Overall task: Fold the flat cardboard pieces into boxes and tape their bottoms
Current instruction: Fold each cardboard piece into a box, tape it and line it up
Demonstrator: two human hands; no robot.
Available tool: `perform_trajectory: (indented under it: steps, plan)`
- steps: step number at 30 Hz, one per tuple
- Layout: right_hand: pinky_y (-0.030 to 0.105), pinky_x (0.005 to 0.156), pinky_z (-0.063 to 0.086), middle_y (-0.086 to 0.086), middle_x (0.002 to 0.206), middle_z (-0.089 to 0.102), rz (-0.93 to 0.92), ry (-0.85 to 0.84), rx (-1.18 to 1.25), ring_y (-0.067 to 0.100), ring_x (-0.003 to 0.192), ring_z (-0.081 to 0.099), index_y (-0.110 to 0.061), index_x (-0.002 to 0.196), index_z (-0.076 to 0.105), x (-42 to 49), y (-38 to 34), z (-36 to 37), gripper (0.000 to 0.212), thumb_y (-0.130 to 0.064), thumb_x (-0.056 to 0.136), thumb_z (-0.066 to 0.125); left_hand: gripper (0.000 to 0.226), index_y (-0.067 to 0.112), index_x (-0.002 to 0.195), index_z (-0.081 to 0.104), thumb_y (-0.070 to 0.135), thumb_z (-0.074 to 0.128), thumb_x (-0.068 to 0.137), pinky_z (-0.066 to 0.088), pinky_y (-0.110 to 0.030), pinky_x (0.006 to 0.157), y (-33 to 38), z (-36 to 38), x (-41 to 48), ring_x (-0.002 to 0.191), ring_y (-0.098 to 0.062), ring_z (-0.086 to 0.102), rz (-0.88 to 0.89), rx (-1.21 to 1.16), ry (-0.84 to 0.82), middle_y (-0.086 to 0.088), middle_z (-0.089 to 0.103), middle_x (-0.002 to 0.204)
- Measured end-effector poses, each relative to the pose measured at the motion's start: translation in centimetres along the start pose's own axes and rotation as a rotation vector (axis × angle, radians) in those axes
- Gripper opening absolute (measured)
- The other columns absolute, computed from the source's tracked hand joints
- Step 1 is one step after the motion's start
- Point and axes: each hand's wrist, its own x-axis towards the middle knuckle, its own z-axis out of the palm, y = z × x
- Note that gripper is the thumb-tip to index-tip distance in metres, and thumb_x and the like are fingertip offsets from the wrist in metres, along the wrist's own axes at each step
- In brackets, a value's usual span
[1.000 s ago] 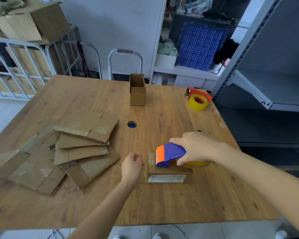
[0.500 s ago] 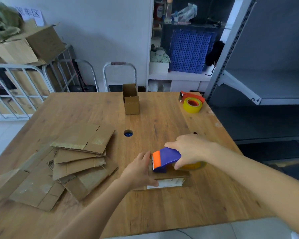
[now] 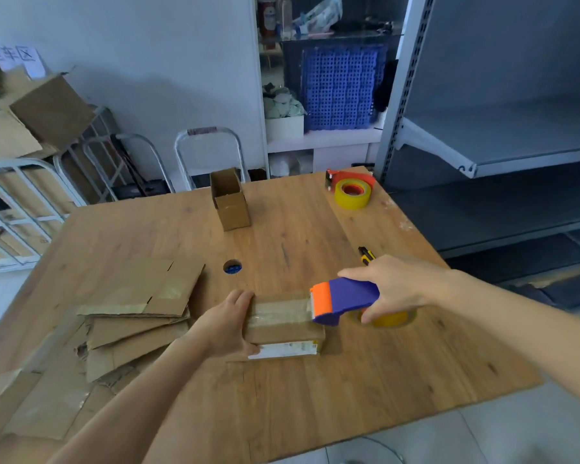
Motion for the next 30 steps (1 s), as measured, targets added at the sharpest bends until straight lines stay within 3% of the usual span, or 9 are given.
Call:
perform_trajectory:
  steps: [6,12,16,18,20,22,26,30]
  plan:
    - [0.024,0.068,0.04,-0.014,0.102,0.05,-0.035,0.066,0.038,0.008,0.088,0.046,-0.042,0.142,0.029,-0.4,1.2,1.4,0.079,-0.06,0.076,0.068,0.115,0.017,0.148,0.017,0.057,0.08,0.061,0.044,-0.031,0.1,-0.4,0.3,0.2,0.122,-0.017,0.045,0.012,-0.014,-0.01,0.005,0.028,0.144]
    - [0.032,0.08,0.048,-0.006,0.11,0.056,-0.009,0.038,0.026,0.014,0.097,0.051,-0.043,0.141,0.026,0.1,1.8,2.9,0.082,-0.065,0.073,0.068,0.113,0.017,0.148,0.018,0.056,0.08,0.062,0.044,-0.031,0.101,-0.5,0.1,0.7,0.121,-0.017,0.045,0.016,-0.002,-0.028,0.004,0.03,0.143]
    - [0.029,0.077,0.045,-0.005,0.109,0.056,0.016,0.017,0.075,0.014,0.096,0.051,-0.042,0.141,0.028,1.0,2.0,4.6,0.083,-0.064,0.072,0.069,0.115,0.017,0.15,0.014,0.056,0.08,0.064,0.043,-0.031,0.102,-0.6,0.0,1.2,0.124,-0.018,0.044,0.001,0.018,-0.079,0.003,0.028,0.146]
    - [0.029,0.078,0.046,-0.005,0.108,0.056,0.018,0.033,0.089,0.014,0.095,0.051,-0.042,0.142,0.028,1.3,2.1,4.9,0.084,-0.064,0.072,0.068,0.116,0.014,0.152,0.006,0.055,0.077,0.069,0.034,-0.034,0.11,-0.5,-0.2,1.3,0.136,-0.022,0.034,-0.002,0.071,-0.093,-0.001,0.018,0.156]
    - [0.03,0.08,0.047,-0.005,0.111,0.056,0.015,0.041,0.09,0.014,0.097,0.051,-0.04,0.143,0.028,1.4,2.2,5.0,0.085,-0.065,0.073,0.068,0.115,0.011,0.153,-0.005,0.049,0.072,0.077,0.01,-0.039,0.12,0.7,-0.1,1.2,0.149,-0.026,0.003,0.029,0.241,-0.048,-0.007,-0.004,0.162]
    - [0.03,0.081,0.046,-0.006,0.114,0.056,0.01,0.042,0.094,0.014,0.098,0.05,-0.038,0.145,0.027,1.3,2.2,5.1,0.085,-0.063,0.075,0.068,0.109,0.011,0.151,-0.014,0.042,0.067,0.084,-0.006,-0.04,0.119,3.2,0.4,1.1,0.145,-0.023,-0.018,0.099,0.311,0.045,-0.008,-0.022,0.157]
    - [0.027,0.079,0.044,-0.004,0.116,0.054,0.008,0.041,0.092,0.014,0.098,0.049,-0.036,0.147,0.024,0.9,2.0,5.2,0.087,-0.061,0.077,0.068,0.104,0.011,0.149,-0.019,0.06,0.051,0.089,-0.014,-0.033,0.116,7.6,2.8,1.6,0.143,-0.018,-0.025,0.188,0.185,0.083,-0.002,-0.028,0.153]
    - [0.032,0.081,0.049,-0.005,0.112,0.055,0.011,0.04,0.148,0.015,0.097,0.053,-0.04,0.144,0.024,0.5,2.5,5.8,0.087,-0.064,0.073,0.069,0.103,0.01,0.149,-0.021,0.06,0.047,0.09,-0.016,-0.034,0.116,6.7,4.0,1.7,0.144,-0.02,-0.025,0.196,0.26,0.104,-0.005,-0.028,0.155]
